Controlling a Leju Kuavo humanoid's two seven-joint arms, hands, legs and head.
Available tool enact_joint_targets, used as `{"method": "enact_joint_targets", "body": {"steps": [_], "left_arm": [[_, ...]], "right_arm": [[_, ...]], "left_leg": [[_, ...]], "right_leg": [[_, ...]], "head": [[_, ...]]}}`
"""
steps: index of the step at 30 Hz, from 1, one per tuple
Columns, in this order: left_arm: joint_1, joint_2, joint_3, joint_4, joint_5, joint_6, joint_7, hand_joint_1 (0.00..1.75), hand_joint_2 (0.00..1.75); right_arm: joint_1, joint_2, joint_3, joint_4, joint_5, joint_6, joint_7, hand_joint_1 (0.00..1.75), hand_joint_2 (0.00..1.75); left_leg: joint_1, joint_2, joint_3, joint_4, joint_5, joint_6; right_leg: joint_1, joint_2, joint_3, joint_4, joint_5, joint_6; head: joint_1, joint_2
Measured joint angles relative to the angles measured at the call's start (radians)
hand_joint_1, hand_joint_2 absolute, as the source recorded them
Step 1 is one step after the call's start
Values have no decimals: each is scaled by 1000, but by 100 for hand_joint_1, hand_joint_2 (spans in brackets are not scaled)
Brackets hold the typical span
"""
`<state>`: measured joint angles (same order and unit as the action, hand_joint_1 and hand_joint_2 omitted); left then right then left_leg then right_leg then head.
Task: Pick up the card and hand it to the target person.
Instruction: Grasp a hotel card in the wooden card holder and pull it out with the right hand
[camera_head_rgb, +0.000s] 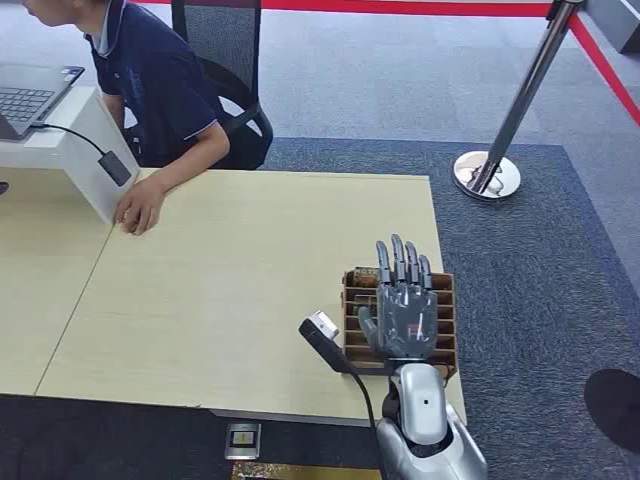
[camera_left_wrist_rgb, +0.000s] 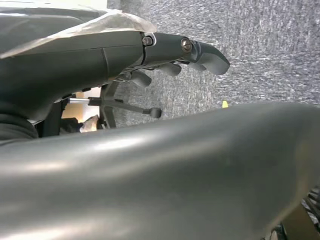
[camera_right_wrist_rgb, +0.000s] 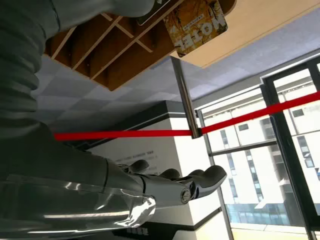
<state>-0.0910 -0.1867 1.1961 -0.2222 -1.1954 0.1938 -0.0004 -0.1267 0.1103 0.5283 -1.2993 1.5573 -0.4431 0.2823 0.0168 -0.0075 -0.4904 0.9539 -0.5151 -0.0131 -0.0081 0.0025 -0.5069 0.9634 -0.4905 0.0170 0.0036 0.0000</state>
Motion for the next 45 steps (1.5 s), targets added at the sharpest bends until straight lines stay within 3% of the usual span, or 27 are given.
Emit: {"method": "enact_joint_targets", "body": {"steps": [1, 2, 4, 11, 21, 34, 45], "left_arm": [[0, 0, 0, 0, 0, 0, 0, 0, 0], [0, 0, 0, 0, -1, -1, 0, 0, 0], [0, 0, -1, 0, -2, -2, 0, 0, 0], [0, 2, -4, 0, -12, -5, -2, 0, 0], [0, 3, -7, 0, -16, -11, -7, 0, 0], [0, 4, -7, 0, -21, -14, -13, 0, 0], [1, 6, -8, 0, -27, -16, -14, 0, 0]], "right_arm": [[2, 2, -4, 0, -3, -2, -7, 62, 175], [3, 4, -8, 0, -6, -4, -13, 83, 175], [7, 12, -23, 0, -19, -9, -37, 144, 175], [11, 36, -59, 8, -69, -7, -113, 129, 175], [5, 51, -90, 64, -66, 16, -129, 115, 175], [-36, 34, -51, 144, 12, 77, -37, 73, 175], [-22, -22, -1, 77, 12, 111, -2, 78, 175]], "left_leg": [[0, 0, 0, 0, 0, 0], [0, 0, 0, 0, 0, 0], [0, 0, 0, 0, 0, 0], [0, 0, 0, 0, 0, 0], [0, 0, 0, 0, 0, 0], [0, 0, 0, 0, 0, 0], [0, 0, 0, 0, 0, 0]], "right_leg": [[0, 0, 0, 0, 0, 0], [0, 0, 0, 0, 0, 0], [0, 0, 0, 0, 0, 0], [0, 0, 0, 0, 0, 0], [0, 0, 0, 0, 0, 0], [0, 0, 0, 0, 0, 0], [0, 0, 0, 0, 0, 0]], "head": [[0, 0], [0, 0], [0, 0], [0, 0], [0, 0], [0, 0], [0, 0]]}}
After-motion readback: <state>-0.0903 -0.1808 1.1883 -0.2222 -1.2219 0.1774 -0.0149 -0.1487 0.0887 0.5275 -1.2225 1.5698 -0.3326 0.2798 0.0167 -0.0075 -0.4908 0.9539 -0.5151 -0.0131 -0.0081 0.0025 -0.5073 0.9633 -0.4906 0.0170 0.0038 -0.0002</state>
